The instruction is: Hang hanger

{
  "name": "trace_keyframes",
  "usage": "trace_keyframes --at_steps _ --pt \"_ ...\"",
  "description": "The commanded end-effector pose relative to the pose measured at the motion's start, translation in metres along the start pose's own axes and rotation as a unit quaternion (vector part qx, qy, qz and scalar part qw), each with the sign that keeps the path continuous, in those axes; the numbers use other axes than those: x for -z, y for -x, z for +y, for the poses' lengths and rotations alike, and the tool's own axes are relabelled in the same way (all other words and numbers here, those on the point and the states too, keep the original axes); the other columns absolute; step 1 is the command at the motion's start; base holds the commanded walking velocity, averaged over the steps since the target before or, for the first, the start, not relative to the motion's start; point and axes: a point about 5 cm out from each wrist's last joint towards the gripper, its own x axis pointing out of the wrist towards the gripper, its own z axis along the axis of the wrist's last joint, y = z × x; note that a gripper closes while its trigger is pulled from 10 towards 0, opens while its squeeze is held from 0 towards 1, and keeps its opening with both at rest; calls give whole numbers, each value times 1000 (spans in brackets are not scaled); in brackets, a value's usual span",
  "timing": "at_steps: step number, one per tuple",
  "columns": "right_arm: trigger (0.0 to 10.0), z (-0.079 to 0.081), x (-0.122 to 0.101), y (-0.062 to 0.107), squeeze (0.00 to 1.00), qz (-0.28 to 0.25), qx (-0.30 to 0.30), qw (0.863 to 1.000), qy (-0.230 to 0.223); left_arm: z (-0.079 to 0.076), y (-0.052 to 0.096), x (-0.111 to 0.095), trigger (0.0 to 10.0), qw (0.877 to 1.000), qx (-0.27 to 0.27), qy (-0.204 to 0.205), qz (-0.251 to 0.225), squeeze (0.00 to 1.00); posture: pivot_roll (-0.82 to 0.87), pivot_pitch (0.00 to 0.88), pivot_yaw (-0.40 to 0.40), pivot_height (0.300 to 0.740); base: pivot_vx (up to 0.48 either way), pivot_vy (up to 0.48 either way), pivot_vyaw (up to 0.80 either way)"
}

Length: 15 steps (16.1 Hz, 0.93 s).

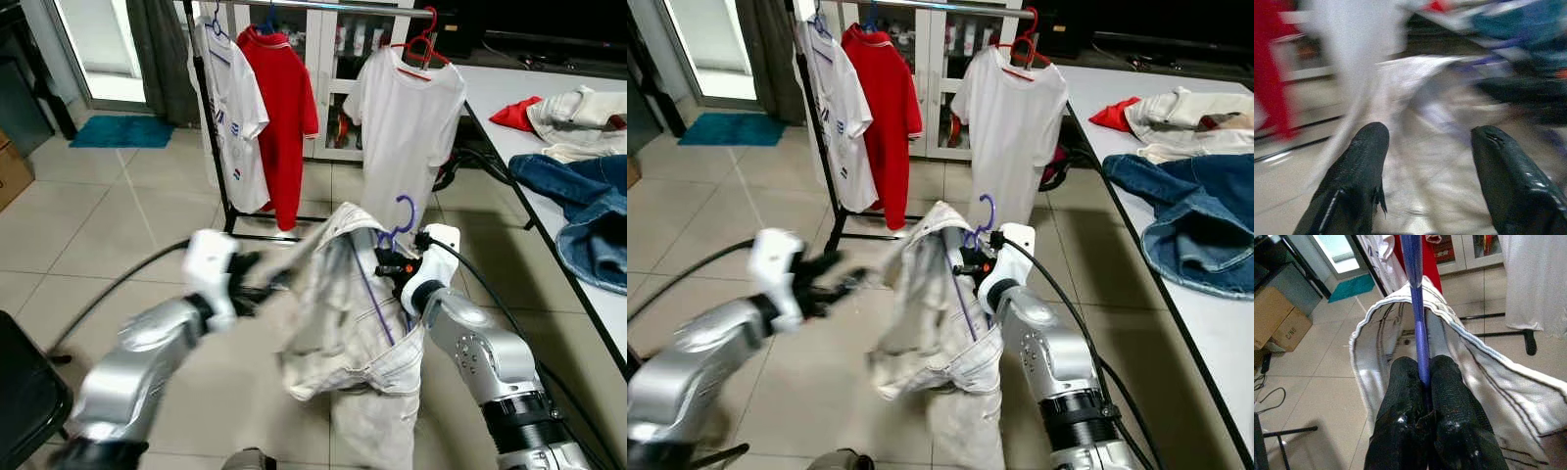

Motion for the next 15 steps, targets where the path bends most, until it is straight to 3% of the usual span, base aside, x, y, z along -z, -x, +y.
trace_keyframes --at_steps 1,2,4,5,6,7,10,13,14,15 --pt "10000 5 -33 -3 0 -66 -19 998 11 -1 -9 2 10000 999 40 -15 11 1000 -5 43 -24 740 0 0 0" --pt "10000 8 -36 -4 0 -70 -26 997 15 -1 -13 4 10000 998 55 -30 23 1000 -10 43 -21 740 0 0 0" --pt "10000 17 -46 -7 0 -68 -48 996 42 -9 -27 5 10000 983 170 -50 50 1000 -18 46 -18 740 0 0 0" --pt "10000 21 -51 -9 0 -70 -56 995 48 -14 -33 7 10000 971 227 -45 67 890 -22 47 -16 740 0 0 0" --pt "10000 26 -57 -9 0 -74 -67 994 49 -18 -36 11 10000 959 268 -35 85 55 -25 49 -12 740 0 0 0" --pt "10000 32 -63 -9 0 -79 -80 993 48 -18 -40 16 10000 950 293 -36 103 0 -31 51 -5 740 0 0 0" --pt "10000 47 -79 -6 0 -94 -107 989 41 -21 -60 26 10000 936 327 -58 114 0 -42 54 6 740 0 0 0" --pt "10000 57 -89 -1 0 -108 -122 986 38 -25 -74 33 10000 931 332 -75 128 0 -59 52 25 740 0 0 0" --pt "10000 56 -90 0 0 -110 -122 986 36 -27 -75 34 6353 928 341 -76 128 0 -61 50 28 740 0 0 0" --pt "10000 56 -91 1 0 -110 -121 986 34 -28 -76 35 6235 925 348 -82 129 0 -63 47 31 740 0 0 0"
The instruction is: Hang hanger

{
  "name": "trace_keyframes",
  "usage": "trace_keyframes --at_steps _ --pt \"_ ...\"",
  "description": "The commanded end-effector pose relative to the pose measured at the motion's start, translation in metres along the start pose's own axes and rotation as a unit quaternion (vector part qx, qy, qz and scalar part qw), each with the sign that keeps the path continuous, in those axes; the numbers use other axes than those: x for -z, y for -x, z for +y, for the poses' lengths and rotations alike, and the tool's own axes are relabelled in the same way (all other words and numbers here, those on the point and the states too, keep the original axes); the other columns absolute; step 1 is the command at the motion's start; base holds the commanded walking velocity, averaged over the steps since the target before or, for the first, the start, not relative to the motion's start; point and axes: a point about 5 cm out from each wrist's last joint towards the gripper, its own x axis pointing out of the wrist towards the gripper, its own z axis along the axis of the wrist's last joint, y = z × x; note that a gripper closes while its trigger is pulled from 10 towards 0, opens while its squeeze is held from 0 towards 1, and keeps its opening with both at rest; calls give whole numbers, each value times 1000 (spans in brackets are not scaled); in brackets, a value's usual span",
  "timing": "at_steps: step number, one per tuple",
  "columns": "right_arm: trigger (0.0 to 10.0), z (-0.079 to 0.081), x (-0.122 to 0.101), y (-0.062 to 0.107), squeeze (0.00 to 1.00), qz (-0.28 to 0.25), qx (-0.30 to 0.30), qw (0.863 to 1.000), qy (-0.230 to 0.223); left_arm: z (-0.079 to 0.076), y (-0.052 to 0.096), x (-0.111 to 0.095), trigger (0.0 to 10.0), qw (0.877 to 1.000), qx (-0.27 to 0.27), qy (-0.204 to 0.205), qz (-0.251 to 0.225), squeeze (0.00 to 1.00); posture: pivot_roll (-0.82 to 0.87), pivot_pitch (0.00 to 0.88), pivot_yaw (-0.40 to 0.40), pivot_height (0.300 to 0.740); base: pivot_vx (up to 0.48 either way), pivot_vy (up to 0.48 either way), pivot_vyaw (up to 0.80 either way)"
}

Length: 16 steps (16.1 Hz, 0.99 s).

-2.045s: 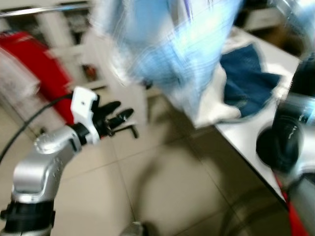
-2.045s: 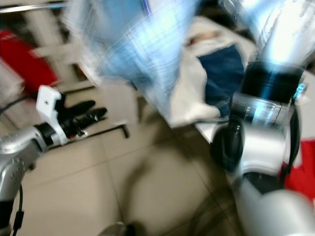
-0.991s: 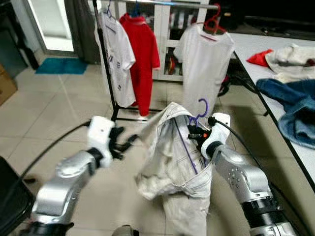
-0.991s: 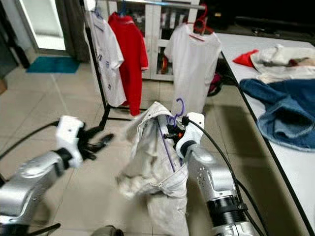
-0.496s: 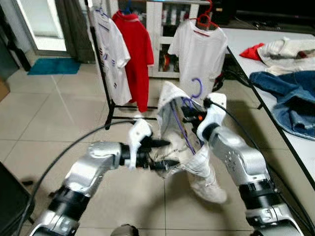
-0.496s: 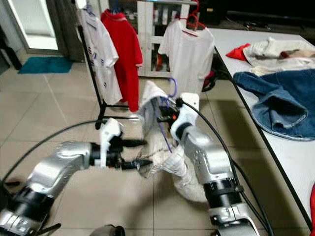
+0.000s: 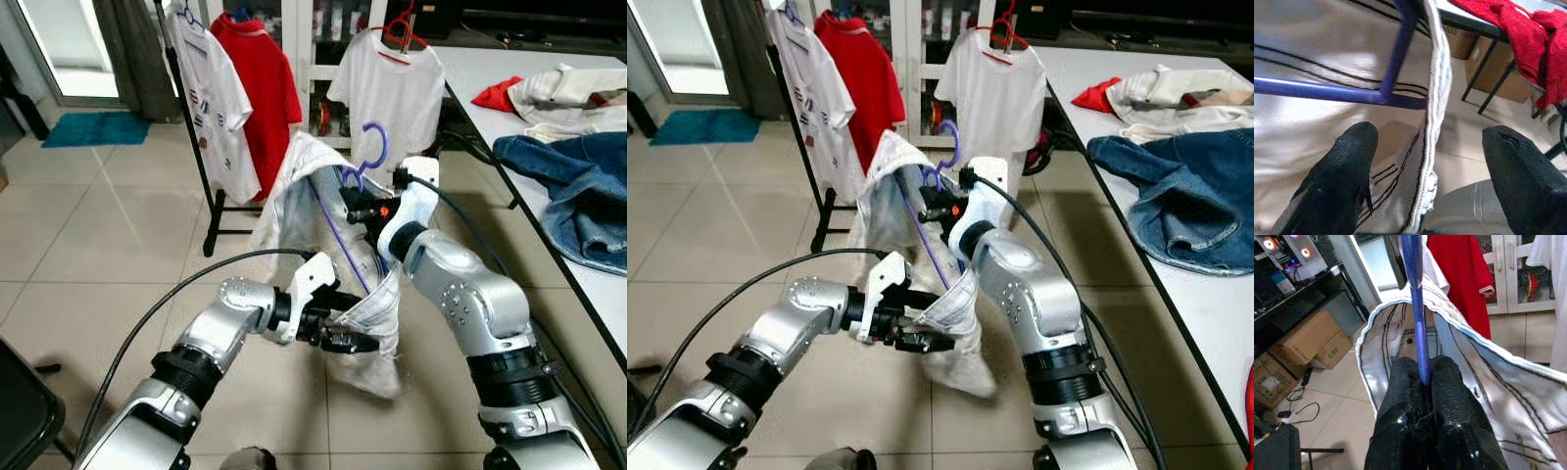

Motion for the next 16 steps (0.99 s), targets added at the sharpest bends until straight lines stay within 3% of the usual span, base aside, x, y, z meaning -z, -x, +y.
trace_keyframes --at_steps 1,7,16 --pt "10000 3 -19 3 0 -35 -10 999 0 1 -2 0 118 1000 13 -21 18 0 -64 43 33 740 0 0 0" --pt "10000 -1 -17 5 0 -9 -2 1000 24 4 0 -1 0 998 26 -50 27 0 -63 45 34 740 0 0 0" --pt "10000 -1 -18 4 0 7 -6 999 39 10 -11 2 0 999 -4 -40 20 0 -72 52 33 740 0 0 0"
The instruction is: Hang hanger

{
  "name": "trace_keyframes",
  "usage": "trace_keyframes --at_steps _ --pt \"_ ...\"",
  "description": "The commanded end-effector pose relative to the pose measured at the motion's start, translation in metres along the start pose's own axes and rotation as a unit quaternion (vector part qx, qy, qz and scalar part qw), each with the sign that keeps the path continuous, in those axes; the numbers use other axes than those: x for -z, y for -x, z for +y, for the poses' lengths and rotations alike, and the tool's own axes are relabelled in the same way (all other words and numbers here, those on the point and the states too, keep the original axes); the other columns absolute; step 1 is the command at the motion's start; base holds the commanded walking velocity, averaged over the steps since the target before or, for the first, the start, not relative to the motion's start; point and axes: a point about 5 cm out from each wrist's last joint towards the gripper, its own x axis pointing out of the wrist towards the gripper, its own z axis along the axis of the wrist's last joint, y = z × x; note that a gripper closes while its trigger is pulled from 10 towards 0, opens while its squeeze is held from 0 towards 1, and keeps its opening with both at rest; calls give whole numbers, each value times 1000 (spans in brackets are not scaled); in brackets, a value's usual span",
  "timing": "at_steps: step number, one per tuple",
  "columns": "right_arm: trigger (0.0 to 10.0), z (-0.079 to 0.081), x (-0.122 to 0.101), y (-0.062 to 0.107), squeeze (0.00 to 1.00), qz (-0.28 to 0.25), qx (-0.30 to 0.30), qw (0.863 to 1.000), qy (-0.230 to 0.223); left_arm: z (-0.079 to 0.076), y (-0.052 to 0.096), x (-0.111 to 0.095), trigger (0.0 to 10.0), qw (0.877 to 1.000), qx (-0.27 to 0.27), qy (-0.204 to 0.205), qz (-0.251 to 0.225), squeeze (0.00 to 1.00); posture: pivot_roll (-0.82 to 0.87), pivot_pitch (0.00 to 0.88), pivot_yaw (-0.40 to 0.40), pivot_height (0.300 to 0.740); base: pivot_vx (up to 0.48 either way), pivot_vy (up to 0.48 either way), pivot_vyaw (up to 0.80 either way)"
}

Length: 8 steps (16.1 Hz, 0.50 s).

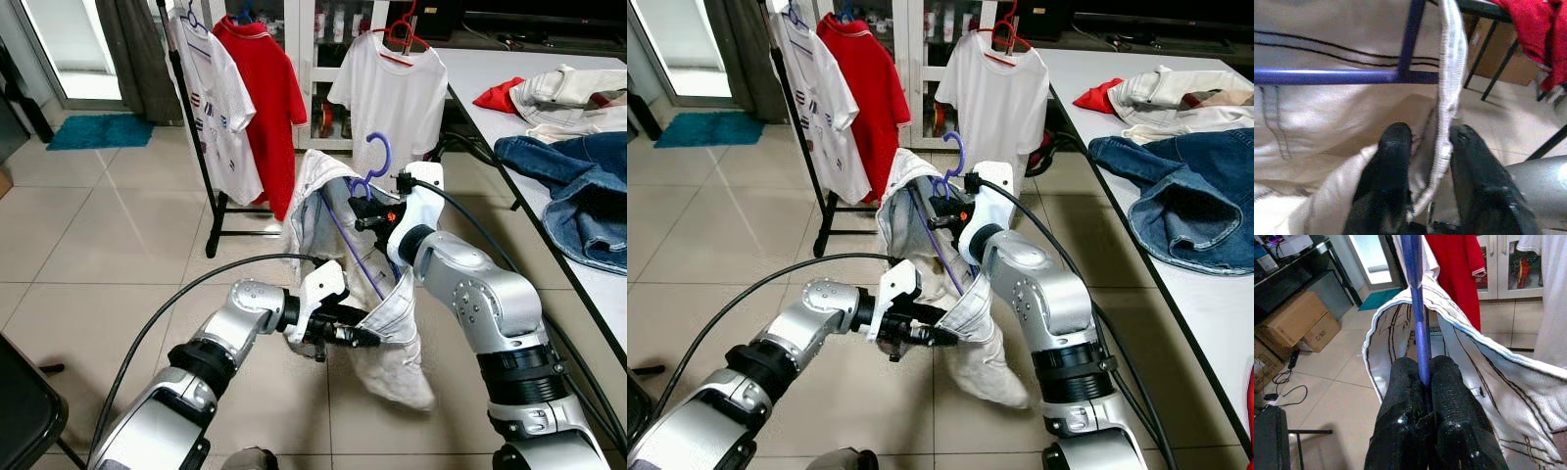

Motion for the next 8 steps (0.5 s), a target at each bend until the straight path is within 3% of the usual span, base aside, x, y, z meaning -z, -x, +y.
trace_keyframes --at_steps 1,8 --pt "10000 8 -23 2 0 -38 -18 999 16 3 0 -2 0 1000 -11 -9 4 0 -72 52 33 740 0 0 0" --pt "10000 7 -22 3 0 -34 -16 999 27 5 -1 -5 0 1000 -19 -6 -13 0 -76 49 34 740 0 0 0"
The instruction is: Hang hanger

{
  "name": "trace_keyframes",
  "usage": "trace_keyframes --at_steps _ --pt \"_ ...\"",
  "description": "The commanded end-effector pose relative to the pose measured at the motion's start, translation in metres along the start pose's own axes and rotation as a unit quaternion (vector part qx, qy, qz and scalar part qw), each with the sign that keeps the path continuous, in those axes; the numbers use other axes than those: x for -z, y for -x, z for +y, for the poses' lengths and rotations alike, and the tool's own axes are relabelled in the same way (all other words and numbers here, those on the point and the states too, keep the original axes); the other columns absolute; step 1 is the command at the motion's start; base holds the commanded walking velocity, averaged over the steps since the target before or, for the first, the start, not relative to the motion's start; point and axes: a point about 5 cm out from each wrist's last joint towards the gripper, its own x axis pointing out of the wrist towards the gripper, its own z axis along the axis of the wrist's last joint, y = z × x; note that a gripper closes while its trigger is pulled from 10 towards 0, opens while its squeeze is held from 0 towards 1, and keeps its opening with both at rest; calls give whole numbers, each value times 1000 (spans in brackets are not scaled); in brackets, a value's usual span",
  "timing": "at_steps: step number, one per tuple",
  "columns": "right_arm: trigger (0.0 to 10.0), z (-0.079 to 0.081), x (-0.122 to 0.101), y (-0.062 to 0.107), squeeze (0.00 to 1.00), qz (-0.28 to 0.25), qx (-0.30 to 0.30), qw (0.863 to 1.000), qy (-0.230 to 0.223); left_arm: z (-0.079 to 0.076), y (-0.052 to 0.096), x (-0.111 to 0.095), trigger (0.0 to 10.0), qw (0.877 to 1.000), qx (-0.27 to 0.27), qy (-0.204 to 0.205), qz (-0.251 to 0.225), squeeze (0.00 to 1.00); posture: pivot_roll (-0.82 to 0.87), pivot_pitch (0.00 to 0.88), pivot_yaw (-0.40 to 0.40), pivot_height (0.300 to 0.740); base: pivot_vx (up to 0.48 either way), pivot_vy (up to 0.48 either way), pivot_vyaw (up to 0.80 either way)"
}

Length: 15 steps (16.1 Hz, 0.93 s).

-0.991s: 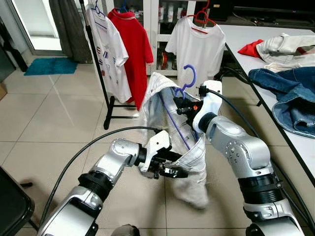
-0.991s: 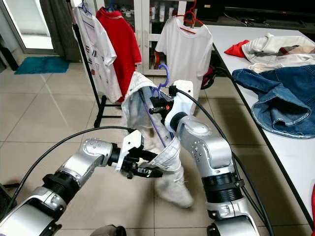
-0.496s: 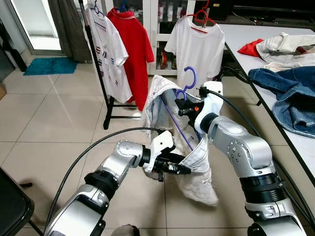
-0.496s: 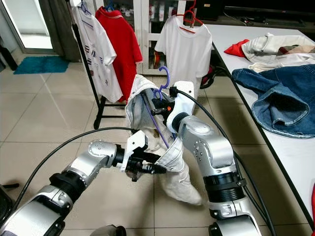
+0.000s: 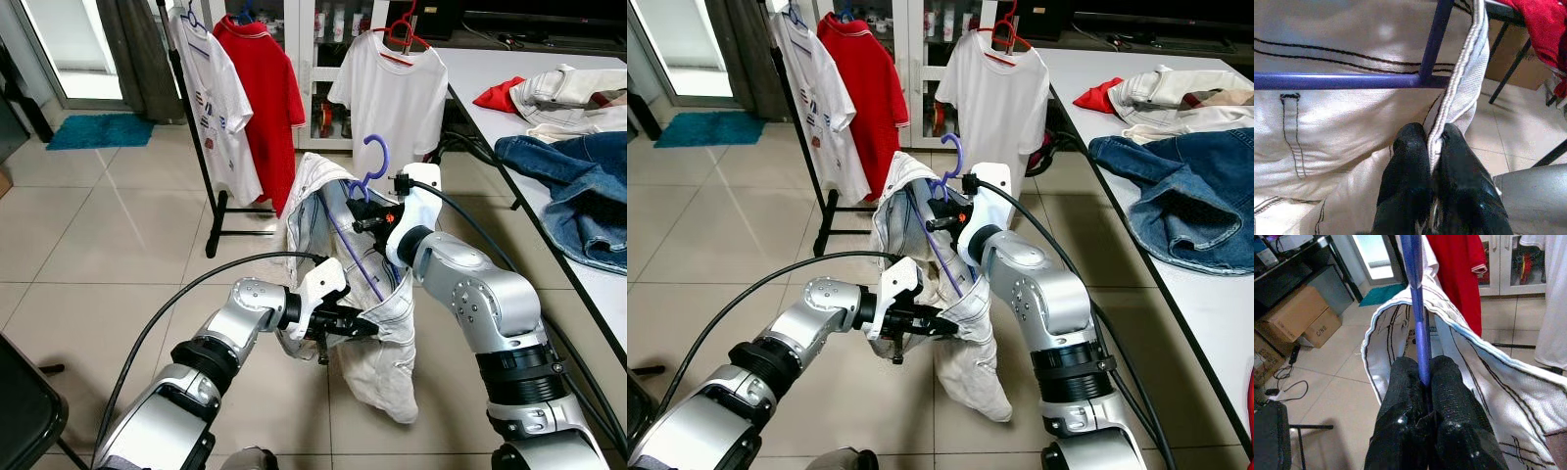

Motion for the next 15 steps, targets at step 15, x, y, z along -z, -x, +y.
trace_keyframes --at_steps 15 --pt "10000 -39 -1 3 0 -3 72 996 54 -7 54 -48 0 992 -27 -43 -116 0 -75 50 26 740 0 0 0"
